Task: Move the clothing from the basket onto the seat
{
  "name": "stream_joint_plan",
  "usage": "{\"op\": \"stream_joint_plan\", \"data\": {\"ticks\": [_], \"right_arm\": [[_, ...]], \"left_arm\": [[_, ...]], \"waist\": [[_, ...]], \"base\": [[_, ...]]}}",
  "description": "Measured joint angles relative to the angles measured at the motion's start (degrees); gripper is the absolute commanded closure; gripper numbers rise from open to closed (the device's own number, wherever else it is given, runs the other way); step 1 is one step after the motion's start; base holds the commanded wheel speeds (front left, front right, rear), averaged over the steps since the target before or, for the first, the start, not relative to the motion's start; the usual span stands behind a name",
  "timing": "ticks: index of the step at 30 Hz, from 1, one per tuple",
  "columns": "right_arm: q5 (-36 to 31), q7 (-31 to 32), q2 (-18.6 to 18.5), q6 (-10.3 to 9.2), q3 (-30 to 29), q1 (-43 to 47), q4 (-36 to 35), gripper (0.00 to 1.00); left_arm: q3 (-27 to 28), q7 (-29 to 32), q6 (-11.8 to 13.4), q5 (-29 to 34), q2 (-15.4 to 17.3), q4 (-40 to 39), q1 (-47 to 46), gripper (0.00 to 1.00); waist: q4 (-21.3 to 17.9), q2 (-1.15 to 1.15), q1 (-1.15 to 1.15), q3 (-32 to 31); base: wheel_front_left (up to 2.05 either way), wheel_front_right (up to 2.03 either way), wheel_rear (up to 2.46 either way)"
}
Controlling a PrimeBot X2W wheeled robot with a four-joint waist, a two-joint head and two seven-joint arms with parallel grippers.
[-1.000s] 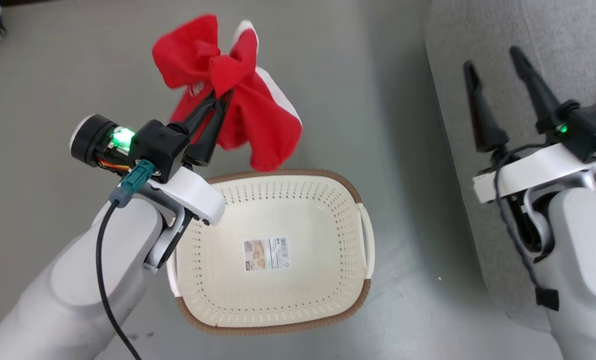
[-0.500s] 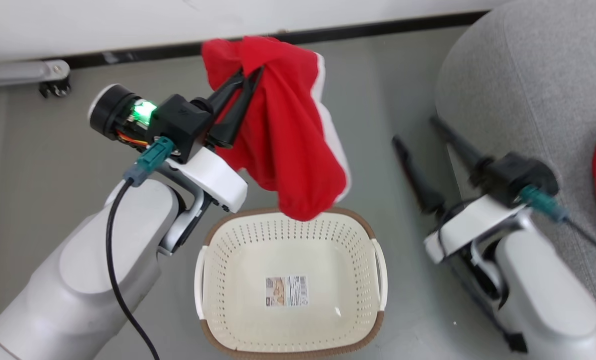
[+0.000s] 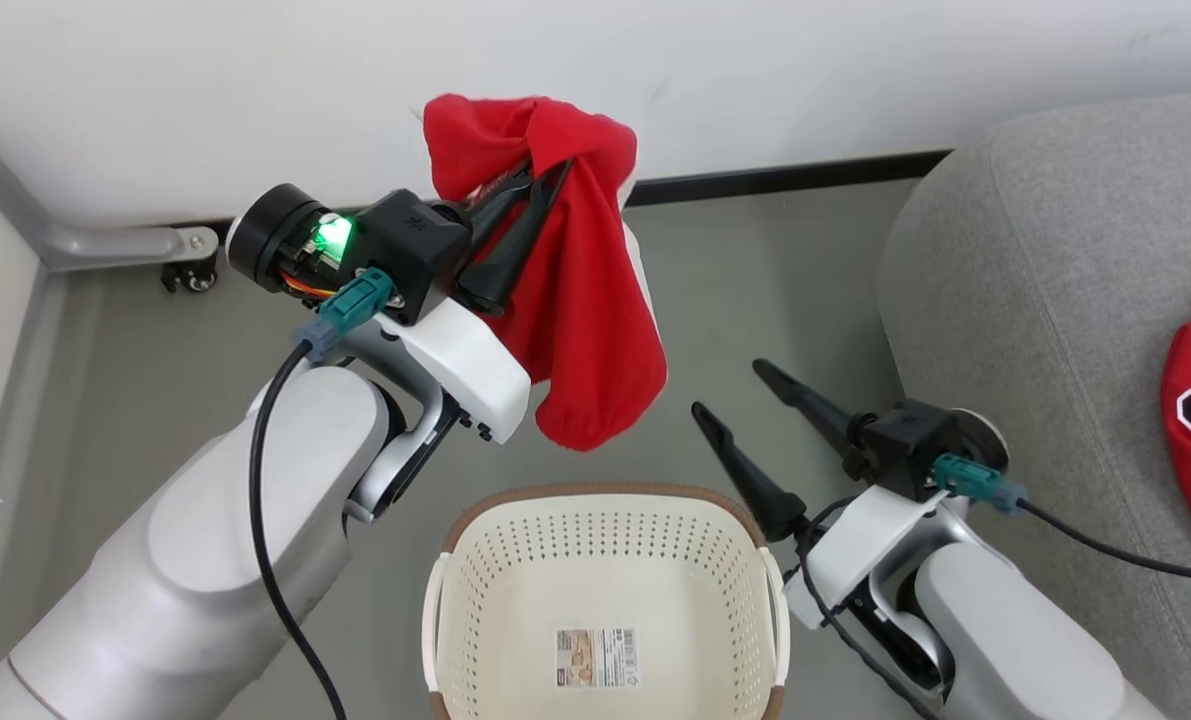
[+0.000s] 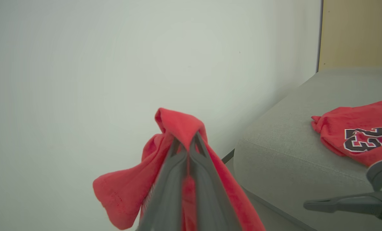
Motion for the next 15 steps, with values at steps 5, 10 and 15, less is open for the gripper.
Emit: {"op": "stream_joint_plan", "data": {"ticks": [5,10,15], "right_arm": [[2.6,0.0,0.0,0.0,4.0,-0.1,1.2,0.0],[4.9,0.0,0.0,0.01,8.4,-0.1,1.9,0.0],[6.9,0.0,-1.0,0.0,8.5,-0.1,2.6,0.0]], "left_arm": [[-0.6,1.5,0.0,-0.4,-0.2,-0.1,0.1,1.0],[-1.4,2.3,0.0,-0.9,-0.8,-0.4,0.4,1.0],[-1.6,2.8,0.0,-1.3,-1.3,-1.6,0.6,1.0]], "waist": [[0.6,0.0,0.0,-2.6],[1.3,0.0,0.0,-4.9],[2.2,0.0,0.0,-7.5]], "base": [[0.0,0.0,0.0],[0.0,0.0,0.0],[0.0,0.0,0.0]]}}
